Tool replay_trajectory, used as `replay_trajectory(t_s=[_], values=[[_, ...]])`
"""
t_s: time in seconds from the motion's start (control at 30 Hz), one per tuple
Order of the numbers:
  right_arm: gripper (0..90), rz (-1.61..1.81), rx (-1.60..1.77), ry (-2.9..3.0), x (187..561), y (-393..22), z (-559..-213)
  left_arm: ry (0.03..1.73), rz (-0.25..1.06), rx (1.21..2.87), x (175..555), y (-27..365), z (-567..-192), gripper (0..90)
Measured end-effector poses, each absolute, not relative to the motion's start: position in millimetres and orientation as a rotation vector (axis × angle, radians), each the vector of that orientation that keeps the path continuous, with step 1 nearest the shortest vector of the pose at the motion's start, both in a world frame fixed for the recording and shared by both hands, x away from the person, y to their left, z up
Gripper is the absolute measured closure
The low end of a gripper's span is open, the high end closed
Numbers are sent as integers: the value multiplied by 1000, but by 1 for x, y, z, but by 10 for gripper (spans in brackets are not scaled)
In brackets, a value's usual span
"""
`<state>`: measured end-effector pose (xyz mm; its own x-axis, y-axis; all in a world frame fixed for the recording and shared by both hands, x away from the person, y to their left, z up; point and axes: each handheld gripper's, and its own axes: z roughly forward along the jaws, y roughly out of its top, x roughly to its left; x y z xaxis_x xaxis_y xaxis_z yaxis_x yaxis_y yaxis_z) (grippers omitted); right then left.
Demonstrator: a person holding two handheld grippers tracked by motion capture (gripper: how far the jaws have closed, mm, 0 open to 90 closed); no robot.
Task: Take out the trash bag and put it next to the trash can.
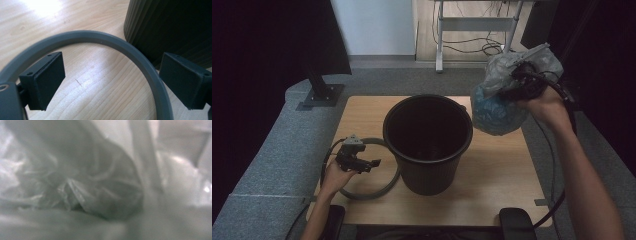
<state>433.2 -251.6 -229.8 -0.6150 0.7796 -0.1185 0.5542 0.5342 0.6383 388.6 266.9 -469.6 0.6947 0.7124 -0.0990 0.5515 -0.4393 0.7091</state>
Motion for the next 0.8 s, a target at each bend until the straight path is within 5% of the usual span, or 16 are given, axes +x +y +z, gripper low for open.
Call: replay_trajectory(t_s=[0.8], values=[[709,727,1247,2349,474,-249,-379,1009,260,2118,378,269,-505,65]])
